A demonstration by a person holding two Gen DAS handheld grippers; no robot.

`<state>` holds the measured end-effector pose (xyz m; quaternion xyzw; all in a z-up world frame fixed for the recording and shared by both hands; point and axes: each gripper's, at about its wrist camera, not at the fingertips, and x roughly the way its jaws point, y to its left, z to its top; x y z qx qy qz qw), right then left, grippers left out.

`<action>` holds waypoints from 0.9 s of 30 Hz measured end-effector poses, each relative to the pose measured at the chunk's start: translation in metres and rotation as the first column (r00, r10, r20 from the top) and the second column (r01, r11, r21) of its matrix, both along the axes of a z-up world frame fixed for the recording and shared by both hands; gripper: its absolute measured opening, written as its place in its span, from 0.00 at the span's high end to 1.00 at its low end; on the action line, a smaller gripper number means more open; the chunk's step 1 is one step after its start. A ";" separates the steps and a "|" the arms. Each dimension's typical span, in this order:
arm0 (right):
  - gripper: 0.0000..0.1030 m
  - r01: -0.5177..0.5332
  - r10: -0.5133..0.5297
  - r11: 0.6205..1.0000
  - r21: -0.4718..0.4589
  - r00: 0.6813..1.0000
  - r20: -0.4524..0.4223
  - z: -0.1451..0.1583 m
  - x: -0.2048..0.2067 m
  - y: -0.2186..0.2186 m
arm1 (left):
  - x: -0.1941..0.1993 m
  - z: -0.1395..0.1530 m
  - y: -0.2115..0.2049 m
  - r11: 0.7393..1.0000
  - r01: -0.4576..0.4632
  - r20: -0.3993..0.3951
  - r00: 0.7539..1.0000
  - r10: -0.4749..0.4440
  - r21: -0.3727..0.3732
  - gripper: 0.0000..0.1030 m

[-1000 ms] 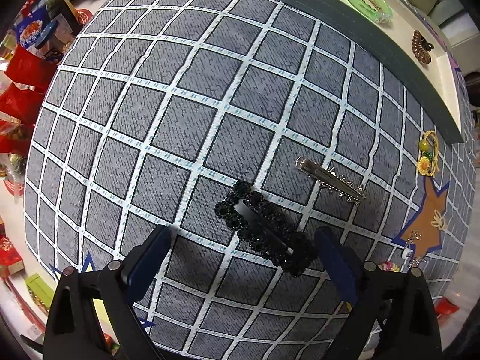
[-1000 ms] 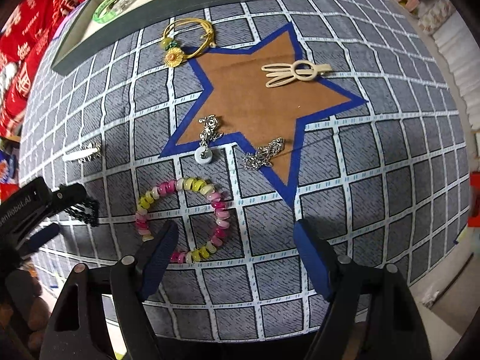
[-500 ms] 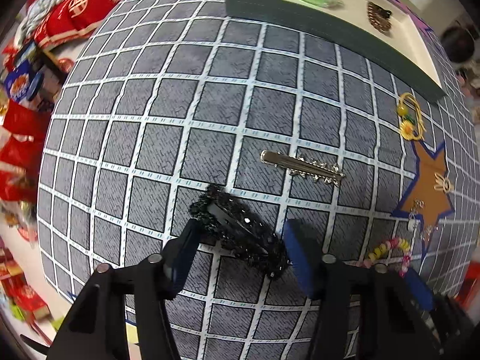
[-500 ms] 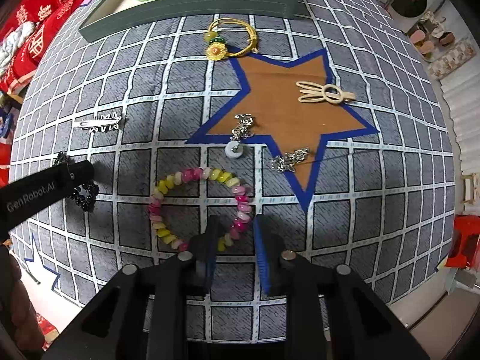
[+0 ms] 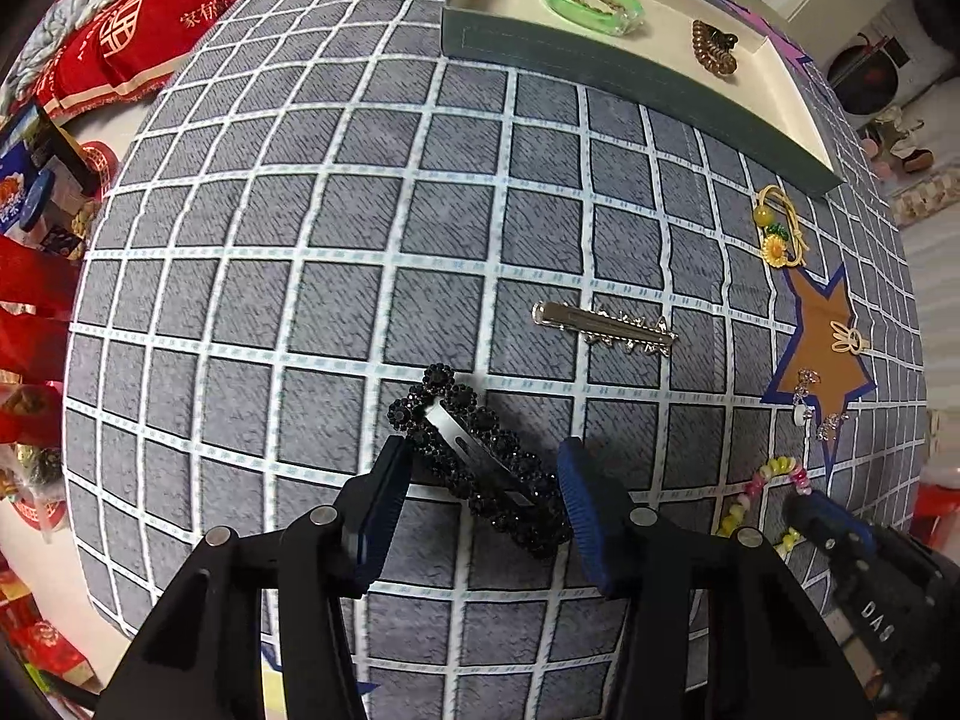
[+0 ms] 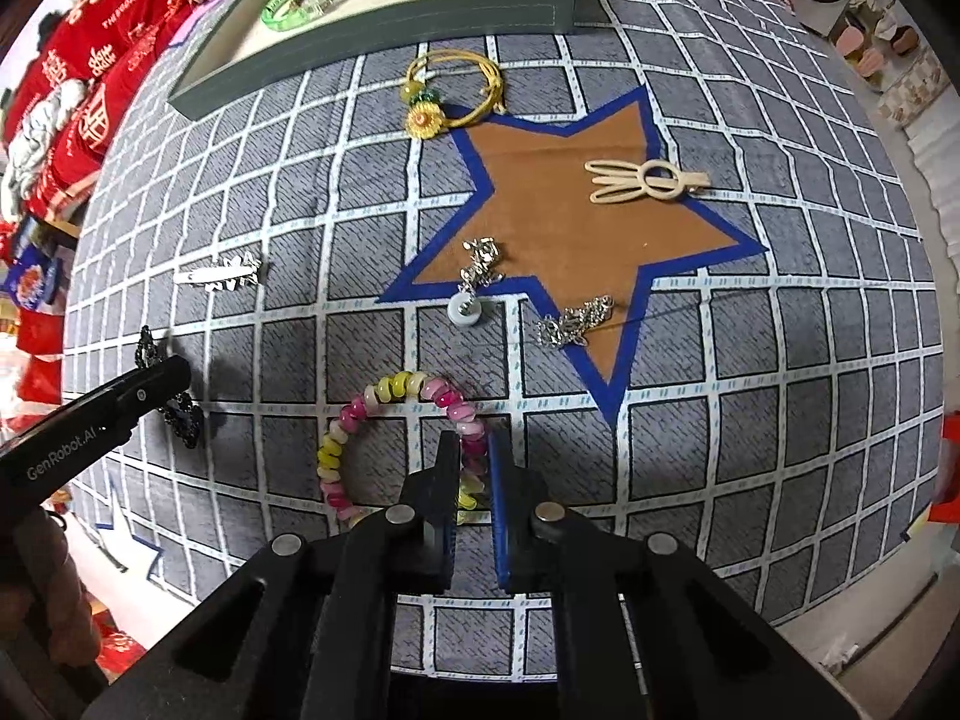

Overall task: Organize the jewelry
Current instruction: 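Close left gripper on the beaded clip while right gripper grasps the pastel bracelet, then lift both held items and carry them toward the white tray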

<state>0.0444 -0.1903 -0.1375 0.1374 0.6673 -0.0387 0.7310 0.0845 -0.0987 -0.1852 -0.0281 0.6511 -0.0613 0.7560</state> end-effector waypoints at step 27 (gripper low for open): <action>0.91 -0.046 0.038 0.999 0.026 0.968 0.250 0.106 0.107 -0.069 | 0.135 0.124 0.049 0.991 0.134 0.262 0.957 -0.123 -0.026 0.43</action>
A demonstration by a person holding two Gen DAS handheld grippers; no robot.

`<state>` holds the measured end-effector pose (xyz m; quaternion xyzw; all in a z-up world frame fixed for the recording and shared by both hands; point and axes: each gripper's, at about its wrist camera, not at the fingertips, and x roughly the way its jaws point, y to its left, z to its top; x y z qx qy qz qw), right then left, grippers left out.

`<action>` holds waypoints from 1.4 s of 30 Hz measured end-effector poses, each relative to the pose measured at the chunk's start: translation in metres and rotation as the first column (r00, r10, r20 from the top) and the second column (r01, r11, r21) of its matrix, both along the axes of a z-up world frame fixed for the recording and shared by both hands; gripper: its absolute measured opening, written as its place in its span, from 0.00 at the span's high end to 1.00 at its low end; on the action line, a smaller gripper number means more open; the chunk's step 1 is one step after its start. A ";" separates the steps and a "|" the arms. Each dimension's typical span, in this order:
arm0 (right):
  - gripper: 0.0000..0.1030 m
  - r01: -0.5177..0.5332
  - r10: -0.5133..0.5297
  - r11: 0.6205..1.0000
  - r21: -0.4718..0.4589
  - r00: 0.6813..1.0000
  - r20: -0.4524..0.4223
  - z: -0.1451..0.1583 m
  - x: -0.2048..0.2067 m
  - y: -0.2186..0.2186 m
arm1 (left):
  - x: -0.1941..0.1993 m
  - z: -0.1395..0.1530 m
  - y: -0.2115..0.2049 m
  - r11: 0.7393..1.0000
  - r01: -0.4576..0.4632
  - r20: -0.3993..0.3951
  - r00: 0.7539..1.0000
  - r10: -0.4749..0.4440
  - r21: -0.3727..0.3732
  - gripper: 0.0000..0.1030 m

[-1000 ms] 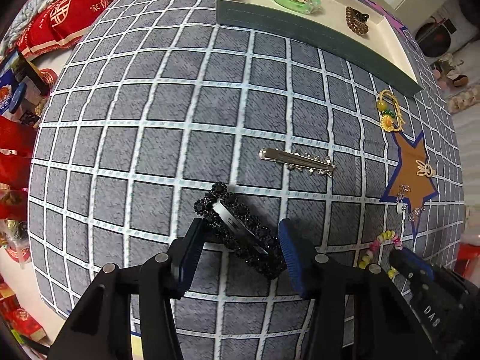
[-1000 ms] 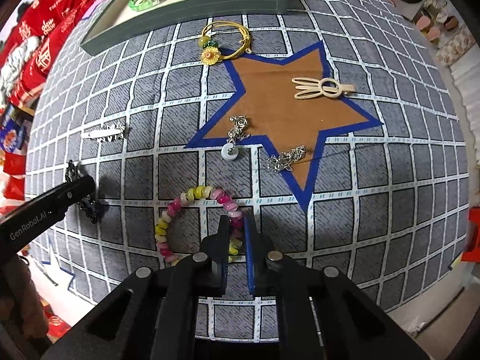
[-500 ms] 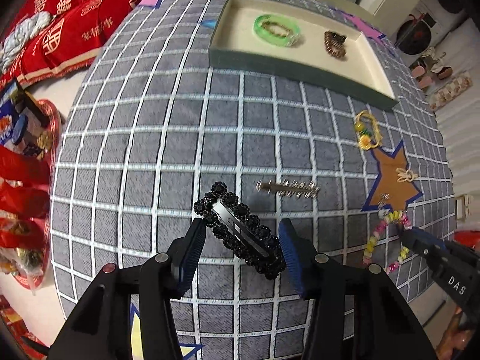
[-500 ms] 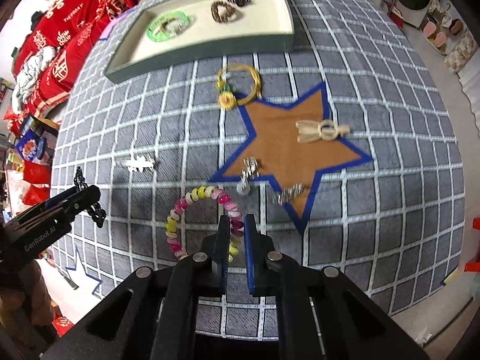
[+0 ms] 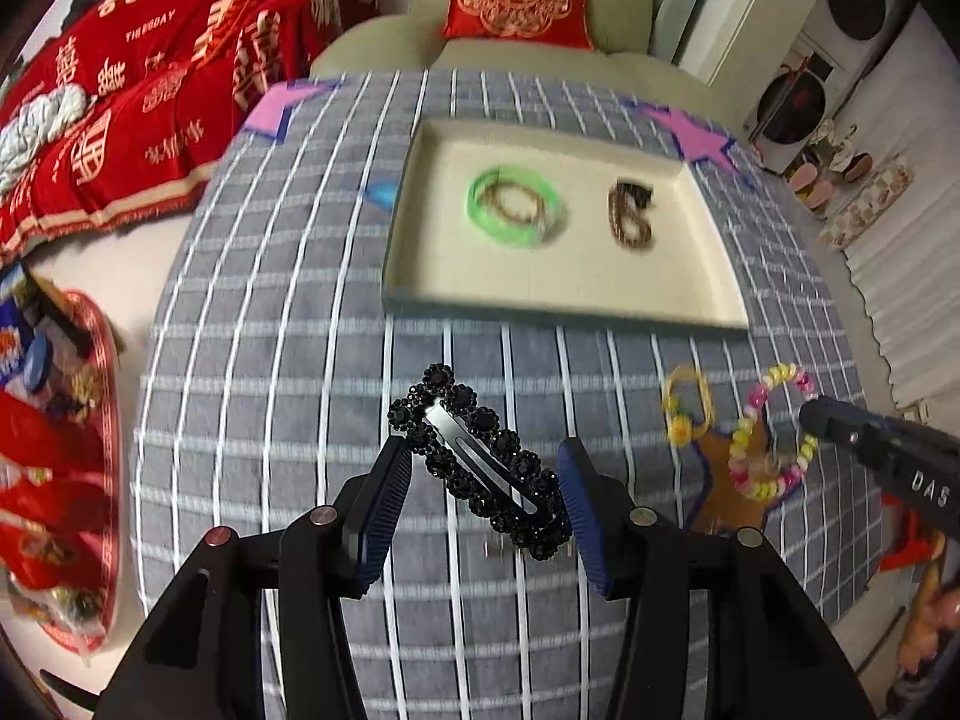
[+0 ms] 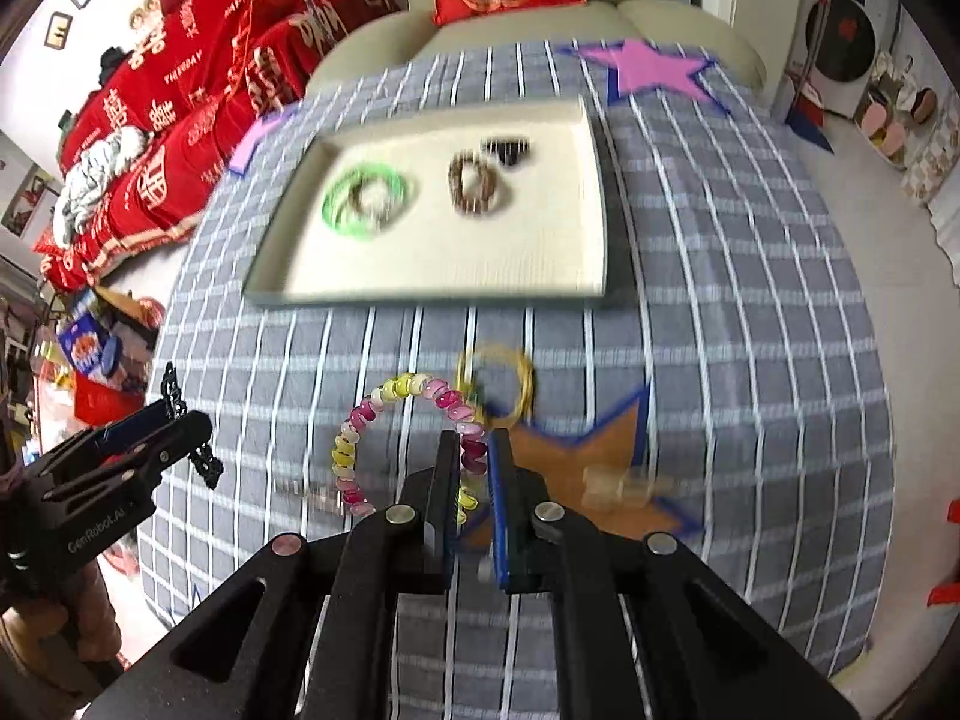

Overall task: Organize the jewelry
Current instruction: 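Lift both held items and carry them toward the white tray, then lower the beaded clip onto the green bangle while right gripper releases the bracelet in the tray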

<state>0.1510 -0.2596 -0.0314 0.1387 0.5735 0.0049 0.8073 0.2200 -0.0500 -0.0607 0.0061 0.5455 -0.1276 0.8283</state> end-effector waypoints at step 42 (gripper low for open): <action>0.91 0.052 -0.051 0.998 0.037 0.998 -0.035 -0.110 0.196 -0.035 | 0.151 -0.086 -0.058 0.988 0.078 0.025 0.996 -0.082 0.135 0.43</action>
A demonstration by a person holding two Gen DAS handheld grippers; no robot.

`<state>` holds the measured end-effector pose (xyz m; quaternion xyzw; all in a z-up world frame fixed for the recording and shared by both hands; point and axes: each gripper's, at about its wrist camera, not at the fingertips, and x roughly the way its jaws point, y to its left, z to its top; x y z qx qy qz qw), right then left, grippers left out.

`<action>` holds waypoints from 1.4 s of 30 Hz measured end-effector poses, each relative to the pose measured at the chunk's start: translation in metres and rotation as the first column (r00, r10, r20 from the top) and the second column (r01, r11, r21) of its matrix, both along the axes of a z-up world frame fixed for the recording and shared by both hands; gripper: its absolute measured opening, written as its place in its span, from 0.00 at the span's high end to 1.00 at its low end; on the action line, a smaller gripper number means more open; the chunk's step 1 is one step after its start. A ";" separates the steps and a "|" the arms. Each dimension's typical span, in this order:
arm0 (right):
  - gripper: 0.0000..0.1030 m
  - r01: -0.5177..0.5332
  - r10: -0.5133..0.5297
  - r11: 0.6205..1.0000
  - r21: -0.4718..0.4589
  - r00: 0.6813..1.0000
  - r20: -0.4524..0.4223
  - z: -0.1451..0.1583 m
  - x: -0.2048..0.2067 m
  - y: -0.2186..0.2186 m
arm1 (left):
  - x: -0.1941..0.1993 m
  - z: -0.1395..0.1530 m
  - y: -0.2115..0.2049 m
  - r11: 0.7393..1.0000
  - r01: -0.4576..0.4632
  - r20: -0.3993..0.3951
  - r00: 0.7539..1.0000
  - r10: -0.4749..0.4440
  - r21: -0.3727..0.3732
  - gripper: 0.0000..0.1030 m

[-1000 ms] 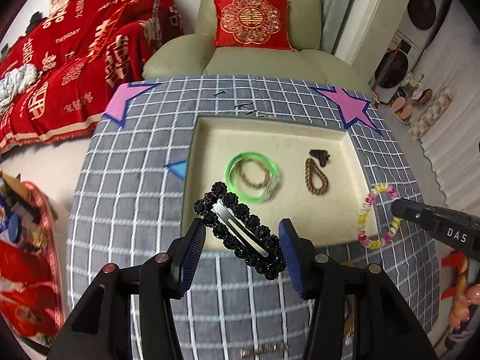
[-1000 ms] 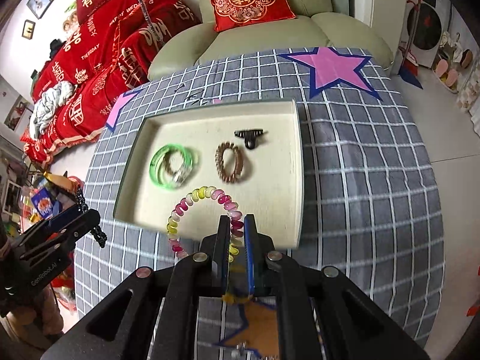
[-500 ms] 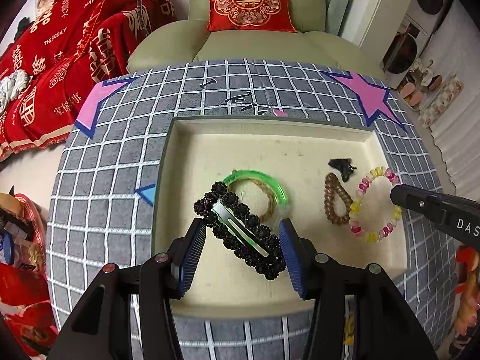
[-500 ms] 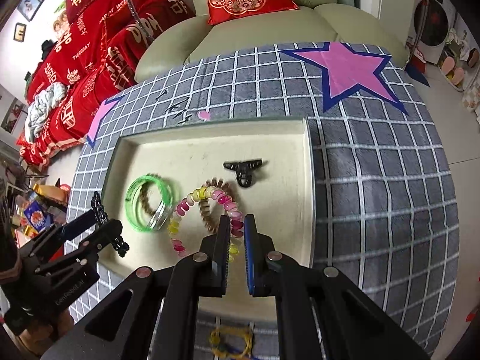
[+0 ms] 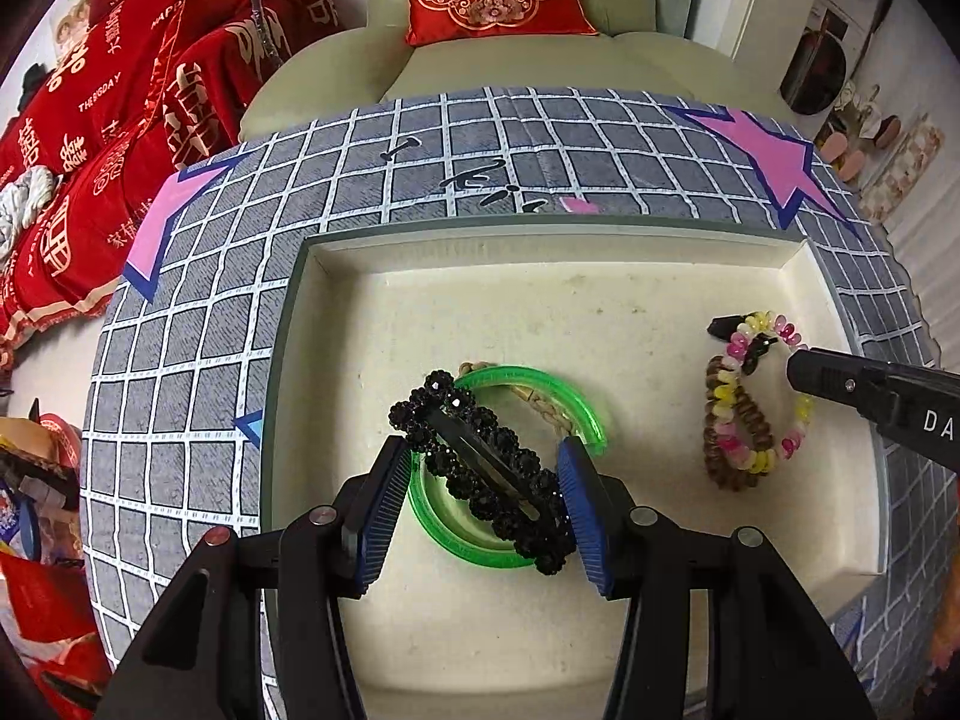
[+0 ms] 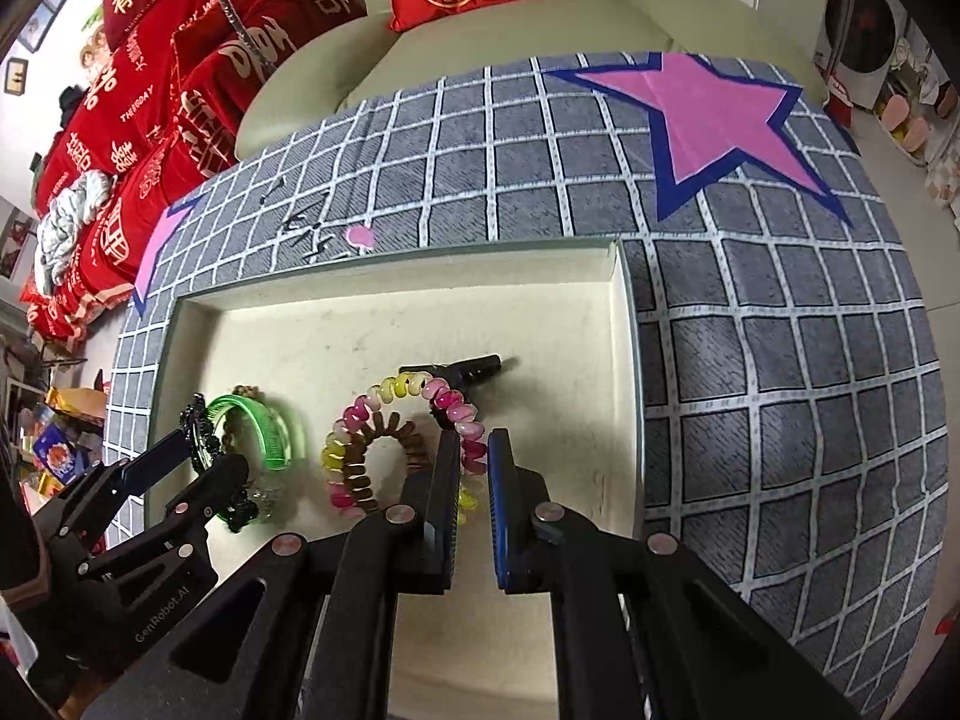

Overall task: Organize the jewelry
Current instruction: 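Lower the beaded clip onto the green bangle while right gripper releases the bracelet in the tray, then move left gripper to the silver rhinestone hair pin while right gripper approaches the silver chain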

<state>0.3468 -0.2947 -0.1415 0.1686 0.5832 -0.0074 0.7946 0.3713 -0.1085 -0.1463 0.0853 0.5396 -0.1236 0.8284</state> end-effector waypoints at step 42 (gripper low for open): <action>0.48 0.026 -0.031 0.996 0.088 0.998 0.054 0.033 -0.024 0.003 | -0.018 0.034 0.021 1.000 -0.025 0.041 0.999 0.025 -0.002 0.00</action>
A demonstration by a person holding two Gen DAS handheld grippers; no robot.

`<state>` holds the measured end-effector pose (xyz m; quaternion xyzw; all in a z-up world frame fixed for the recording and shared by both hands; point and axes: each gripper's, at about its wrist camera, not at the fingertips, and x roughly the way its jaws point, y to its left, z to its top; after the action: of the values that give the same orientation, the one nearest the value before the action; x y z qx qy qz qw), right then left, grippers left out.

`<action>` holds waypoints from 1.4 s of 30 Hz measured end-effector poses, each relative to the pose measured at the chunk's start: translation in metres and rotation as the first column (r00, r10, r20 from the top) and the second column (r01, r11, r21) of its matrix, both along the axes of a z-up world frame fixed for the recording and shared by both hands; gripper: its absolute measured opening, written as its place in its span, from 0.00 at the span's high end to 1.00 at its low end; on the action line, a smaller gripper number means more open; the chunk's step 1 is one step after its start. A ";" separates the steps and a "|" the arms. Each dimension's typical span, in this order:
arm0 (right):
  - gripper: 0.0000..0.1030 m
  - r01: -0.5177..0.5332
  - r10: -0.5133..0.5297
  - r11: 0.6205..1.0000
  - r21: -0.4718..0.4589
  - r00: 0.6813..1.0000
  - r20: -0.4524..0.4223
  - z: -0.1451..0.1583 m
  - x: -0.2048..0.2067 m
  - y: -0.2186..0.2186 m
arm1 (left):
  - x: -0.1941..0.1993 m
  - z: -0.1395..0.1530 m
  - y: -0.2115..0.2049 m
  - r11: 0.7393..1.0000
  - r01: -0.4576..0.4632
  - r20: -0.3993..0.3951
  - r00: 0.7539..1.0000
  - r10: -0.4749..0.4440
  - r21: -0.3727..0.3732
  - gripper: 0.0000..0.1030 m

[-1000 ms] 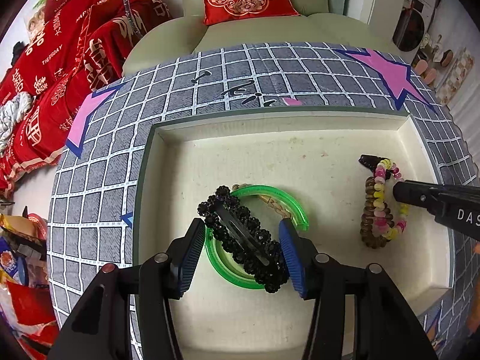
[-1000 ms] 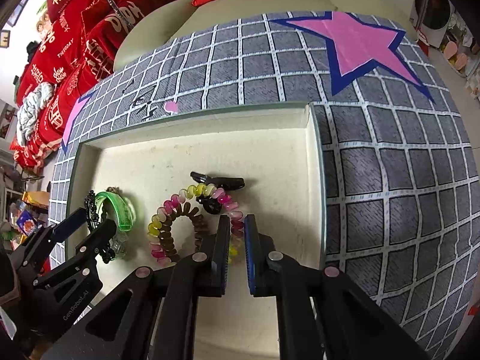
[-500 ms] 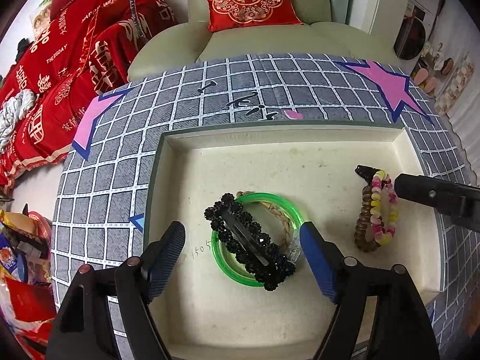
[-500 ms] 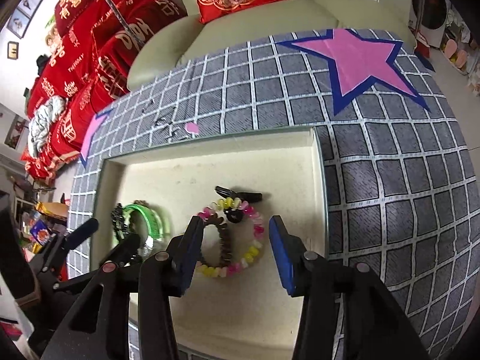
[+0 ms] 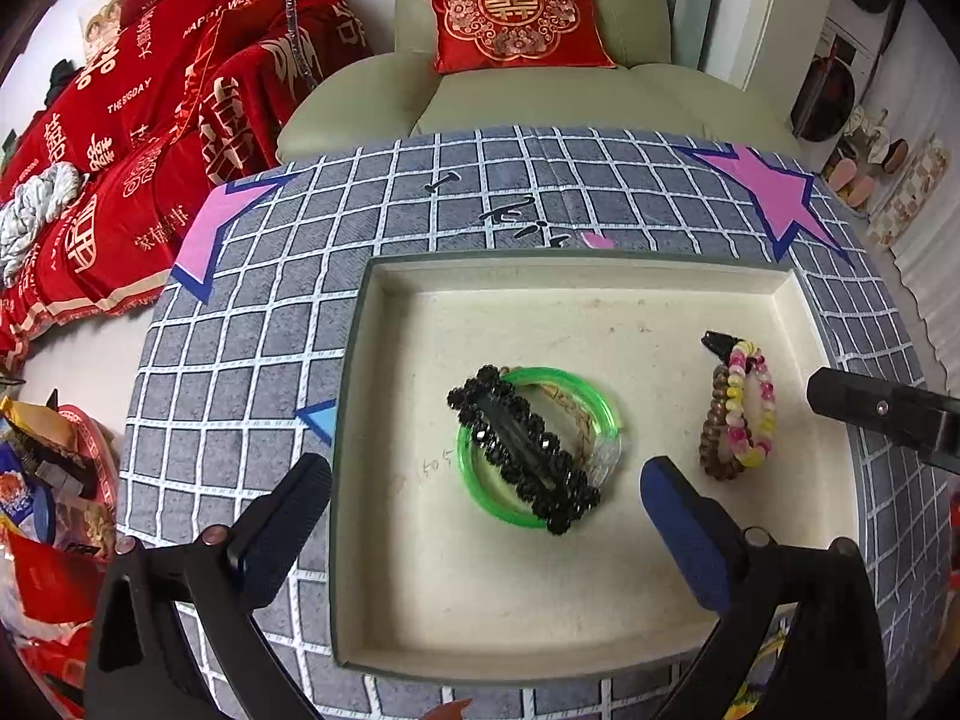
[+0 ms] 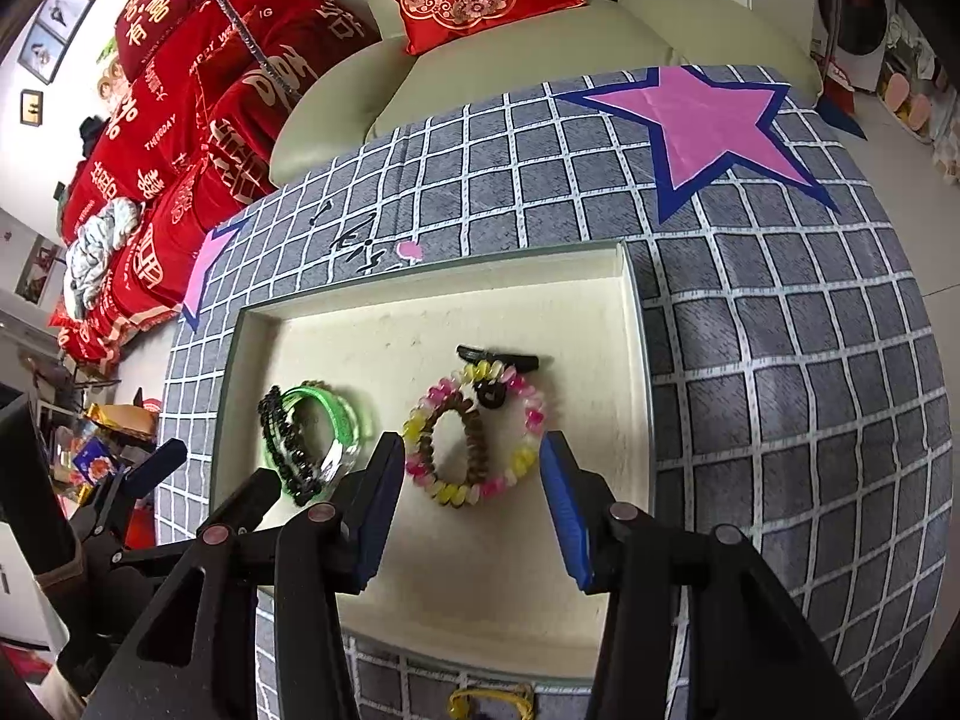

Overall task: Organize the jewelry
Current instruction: 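Move left gripper to the silver rhinestone hair pin while right gripper approaches the silver chain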

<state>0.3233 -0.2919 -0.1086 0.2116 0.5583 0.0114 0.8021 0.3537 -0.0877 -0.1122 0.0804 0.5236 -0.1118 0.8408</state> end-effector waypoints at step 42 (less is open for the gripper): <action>0.00 -0.001 0.001 1.000 -0.003 1.000 -0.006 0.030 -0.141 0.023 | -0.162 -0.003 0.099 1.000 -0.016 -0.177 0.984 0.020 0.022 0.00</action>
<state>0.1823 -0.2684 -0.0790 0.2103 0.5610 0.0101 0.8006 0.1917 0.0111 -0.1150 0.0742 0.5979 -0.1055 0.7911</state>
